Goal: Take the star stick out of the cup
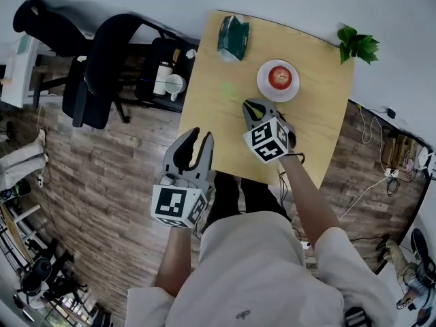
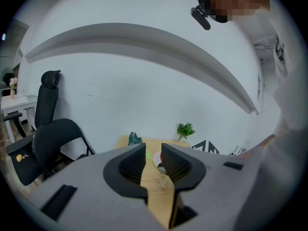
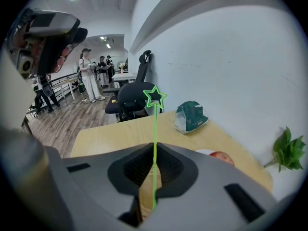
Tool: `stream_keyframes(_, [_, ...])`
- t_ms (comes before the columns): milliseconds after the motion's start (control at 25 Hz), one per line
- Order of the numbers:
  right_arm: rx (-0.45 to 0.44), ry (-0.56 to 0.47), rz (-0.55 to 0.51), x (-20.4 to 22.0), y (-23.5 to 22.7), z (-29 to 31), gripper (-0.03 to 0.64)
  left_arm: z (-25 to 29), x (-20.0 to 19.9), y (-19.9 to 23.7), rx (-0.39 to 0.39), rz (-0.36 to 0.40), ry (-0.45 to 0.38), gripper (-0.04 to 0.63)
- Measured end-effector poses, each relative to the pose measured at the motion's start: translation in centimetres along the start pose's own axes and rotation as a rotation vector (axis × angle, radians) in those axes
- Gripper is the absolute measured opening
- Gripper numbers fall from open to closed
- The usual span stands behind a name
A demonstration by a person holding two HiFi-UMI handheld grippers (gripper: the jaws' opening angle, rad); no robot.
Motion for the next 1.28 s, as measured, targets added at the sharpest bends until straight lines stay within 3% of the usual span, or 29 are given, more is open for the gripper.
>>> stream_keyframes(440, [0.046,-0.036,-0.004,-1.7,0.6,-1.8,0.017,-1.2,-1.1,0.5,0.027,0.009,-0.034,0.097])
stream_keyframes(1280, [0.277,-0.148,-0.08,-8.1,5.7,-10.7,0.015,-6.8,-4.0,1.7,0.177,0.046,-0.168,0.097])
Point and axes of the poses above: the fingertips, and each gripper's own axes: z forward along the fingers, y to its left, x out of its underside, the point moved 8 cm from there along -z, backward along the fingers, and after that the axes turned 12 degrees about -x, right-handed, at the moved point
